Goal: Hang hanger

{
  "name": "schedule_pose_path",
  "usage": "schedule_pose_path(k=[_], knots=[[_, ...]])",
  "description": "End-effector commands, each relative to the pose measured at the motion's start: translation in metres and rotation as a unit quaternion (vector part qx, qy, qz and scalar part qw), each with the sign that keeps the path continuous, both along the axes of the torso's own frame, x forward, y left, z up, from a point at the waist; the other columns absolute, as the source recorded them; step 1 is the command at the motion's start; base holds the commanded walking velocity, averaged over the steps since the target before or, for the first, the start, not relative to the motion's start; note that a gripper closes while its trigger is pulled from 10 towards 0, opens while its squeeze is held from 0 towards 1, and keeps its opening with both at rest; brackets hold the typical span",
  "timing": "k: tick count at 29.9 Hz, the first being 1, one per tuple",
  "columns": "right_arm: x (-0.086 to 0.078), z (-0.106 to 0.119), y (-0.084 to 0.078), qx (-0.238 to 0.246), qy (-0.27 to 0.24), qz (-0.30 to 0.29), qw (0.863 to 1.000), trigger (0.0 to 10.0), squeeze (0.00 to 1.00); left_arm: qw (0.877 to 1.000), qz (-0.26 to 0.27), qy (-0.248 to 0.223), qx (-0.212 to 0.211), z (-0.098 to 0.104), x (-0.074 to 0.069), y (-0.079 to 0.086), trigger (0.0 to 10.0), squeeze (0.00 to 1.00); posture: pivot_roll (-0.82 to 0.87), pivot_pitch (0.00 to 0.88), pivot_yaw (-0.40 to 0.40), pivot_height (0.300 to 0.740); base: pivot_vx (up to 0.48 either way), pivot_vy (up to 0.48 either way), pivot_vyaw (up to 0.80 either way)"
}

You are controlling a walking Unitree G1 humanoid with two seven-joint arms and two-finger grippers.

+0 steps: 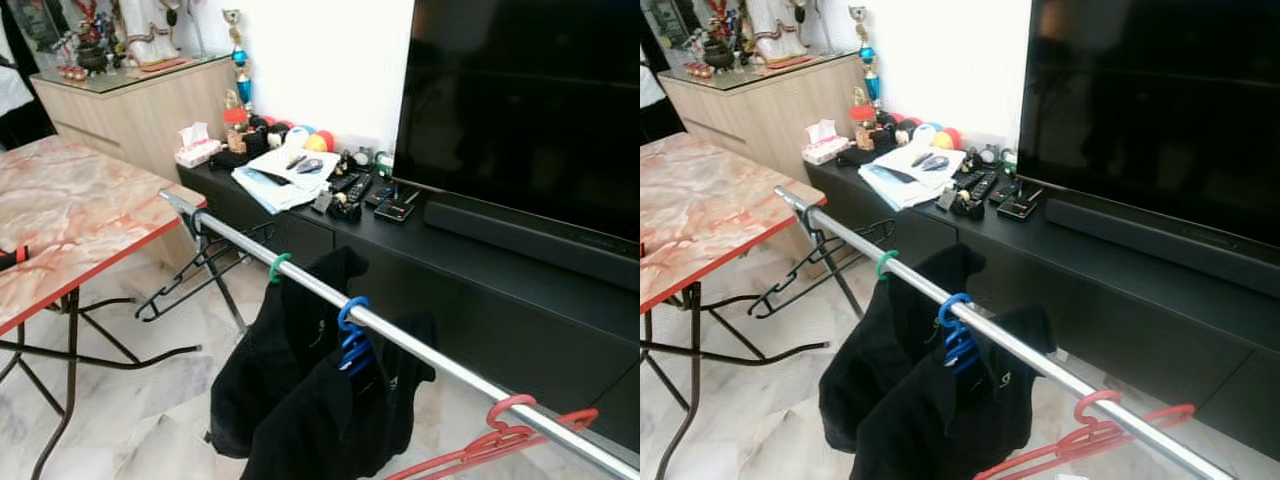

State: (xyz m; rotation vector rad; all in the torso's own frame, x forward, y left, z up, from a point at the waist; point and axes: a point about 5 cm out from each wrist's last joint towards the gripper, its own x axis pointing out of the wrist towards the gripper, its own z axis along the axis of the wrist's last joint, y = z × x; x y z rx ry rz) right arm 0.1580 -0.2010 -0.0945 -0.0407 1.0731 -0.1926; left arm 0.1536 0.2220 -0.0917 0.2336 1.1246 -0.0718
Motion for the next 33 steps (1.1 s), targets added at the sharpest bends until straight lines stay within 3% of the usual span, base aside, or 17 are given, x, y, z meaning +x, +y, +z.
schedule_pose_path(k=[1,27,33], knots=[[-0.0006,-0.0007,0.0024,0.004,0.002,-0.005,1.000,10.0,0.00,1.000,0.000,0.013,0.000,-0.0026,-0.0079,0.0024,10.0,0.00,0.05,0.000,0.048,0.740,0.000,0.000,0.00],[-0.0001,-0.0005,0.0029,0.001,0.002,0.004,1.000,10.0,0.00,1.000,-0.010,0.016,-0.006,-0.0031,-0.0084,0.0002,10.0,0.00,0.05,0.000,0.051,0.740,0.000,0.310,0.00],[0.0002,-0.0004,0.0030,0.000,0.002,0.006,1.000,10.0,0.00,1.000,-0.011,0.017,-0.007,-0.0031,-0.0085,0.0002,10.0,0.00,0.05,0.000,0.050,0.740,0.000,0.319,0.45]])
